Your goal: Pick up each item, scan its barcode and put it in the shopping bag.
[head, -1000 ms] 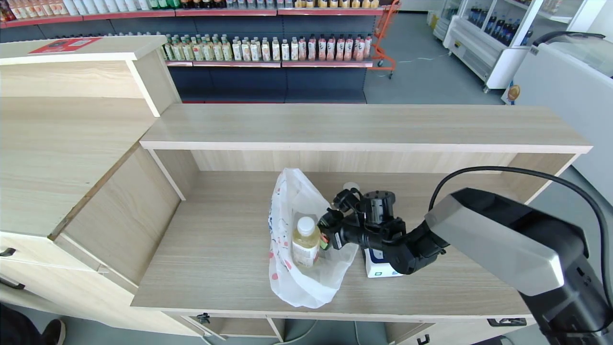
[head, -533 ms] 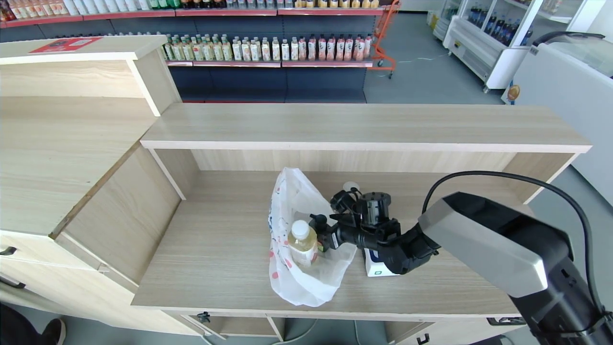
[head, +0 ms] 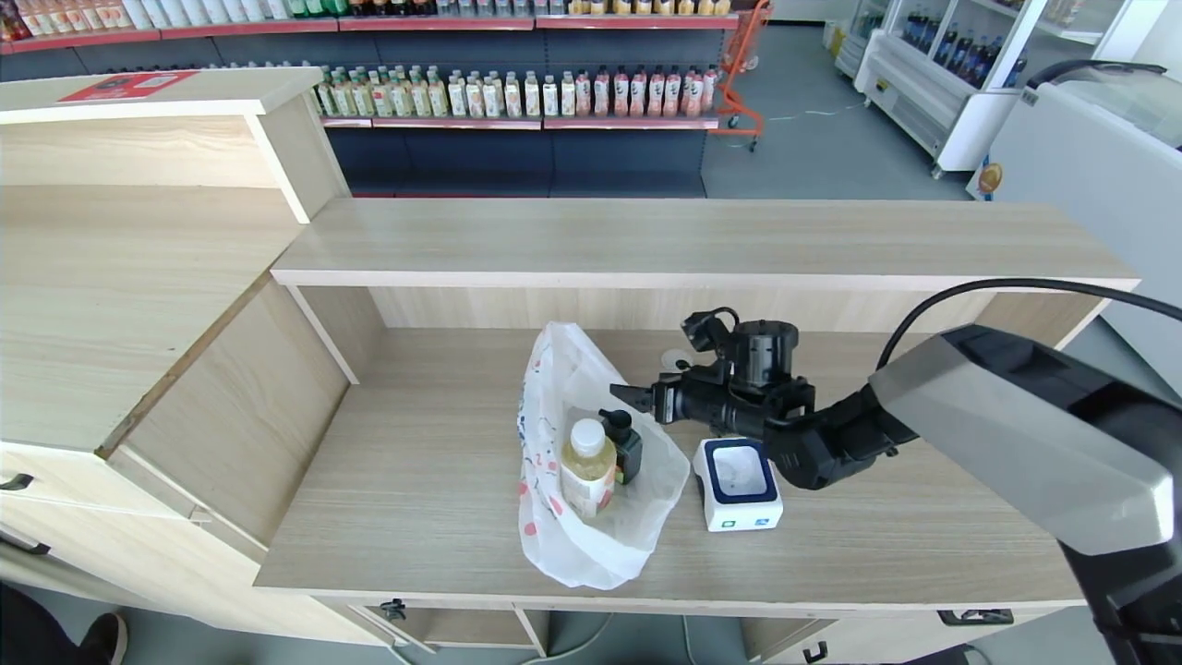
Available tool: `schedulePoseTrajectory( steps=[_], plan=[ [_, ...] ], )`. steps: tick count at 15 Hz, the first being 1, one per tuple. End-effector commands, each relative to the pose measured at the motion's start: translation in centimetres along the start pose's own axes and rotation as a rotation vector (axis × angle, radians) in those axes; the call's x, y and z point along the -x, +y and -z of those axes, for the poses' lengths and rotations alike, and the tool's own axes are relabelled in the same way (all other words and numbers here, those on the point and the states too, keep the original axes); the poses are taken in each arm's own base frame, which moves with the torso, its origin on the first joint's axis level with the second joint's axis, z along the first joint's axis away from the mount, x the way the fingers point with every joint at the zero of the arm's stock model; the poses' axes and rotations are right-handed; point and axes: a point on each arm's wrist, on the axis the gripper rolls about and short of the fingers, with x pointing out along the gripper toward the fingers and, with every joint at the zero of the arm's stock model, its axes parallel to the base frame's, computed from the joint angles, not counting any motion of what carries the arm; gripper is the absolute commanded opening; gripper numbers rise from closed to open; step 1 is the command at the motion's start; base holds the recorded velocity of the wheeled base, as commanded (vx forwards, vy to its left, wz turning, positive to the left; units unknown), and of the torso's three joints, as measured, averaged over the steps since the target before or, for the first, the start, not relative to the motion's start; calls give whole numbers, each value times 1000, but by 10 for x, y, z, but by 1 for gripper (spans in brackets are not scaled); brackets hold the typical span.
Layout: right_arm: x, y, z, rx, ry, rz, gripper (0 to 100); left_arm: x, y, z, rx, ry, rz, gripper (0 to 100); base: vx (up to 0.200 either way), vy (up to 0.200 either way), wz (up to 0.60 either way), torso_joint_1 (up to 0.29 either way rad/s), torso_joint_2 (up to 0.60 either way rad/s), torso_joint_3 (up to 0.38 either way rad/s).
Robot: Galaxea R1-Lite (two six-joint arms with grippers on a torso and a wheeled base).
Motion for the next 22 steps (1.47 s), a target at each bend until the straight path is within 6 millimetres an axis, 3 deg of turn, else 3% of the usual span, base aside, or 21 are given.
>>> schedulePoseTrajectory(
  steps=[1,2,3,5,6,7,8,11,13,16,19,22],
  plan=[
    [37,4,-34,-33,-42,0,100,0,0,0,0,0,0,100,0,0,0,0,0,0],
    [75,8,-44,-69,-35,38,100,0,0,0,0,0,0,100,0,0,0,0,0,0],
    [91,9,-46,-75,-29,53,100,0,0,0,0,1,0,100,0,0,0,0,0,0],
    [201,37,-58,-72,-2,127,100,0,0,0,0,0,0,100,0,0,0,0,0,0],
    [233,46,-54,-60,16,156,100,0,0,0,0,0,0,100,0,0,0,0,0,0],
    [293,62,-31,-21,63,285,100,0,0,0,0,0,-1,100,0,0,0,0,0,0],
    [327,72,-7,9,79,414,100,0,0,0,0,0,-1,100,0,0,0,0,0,0],
    [398,111,58,10,-42,523,100,0,0,0,0,0,0,100,0,0,0,0,0,0],
    [425,129,81,2,-88,554,100,0,0,0,0,0,0,100,0,0,0,0,0,0],
    [447,144,111,23,-161,596,100,0,0,0,0,0,-1,100,0,0,0,0,0,0],
    [453,147,119,113,-250,768,100,0,0,0,0,0,0,100,0,0,0,0,0,0],
    [454,149,121,122,-260,777,100,0,0,0,0,0,-1,100,0,0,0,0,0,0]
  ],
)
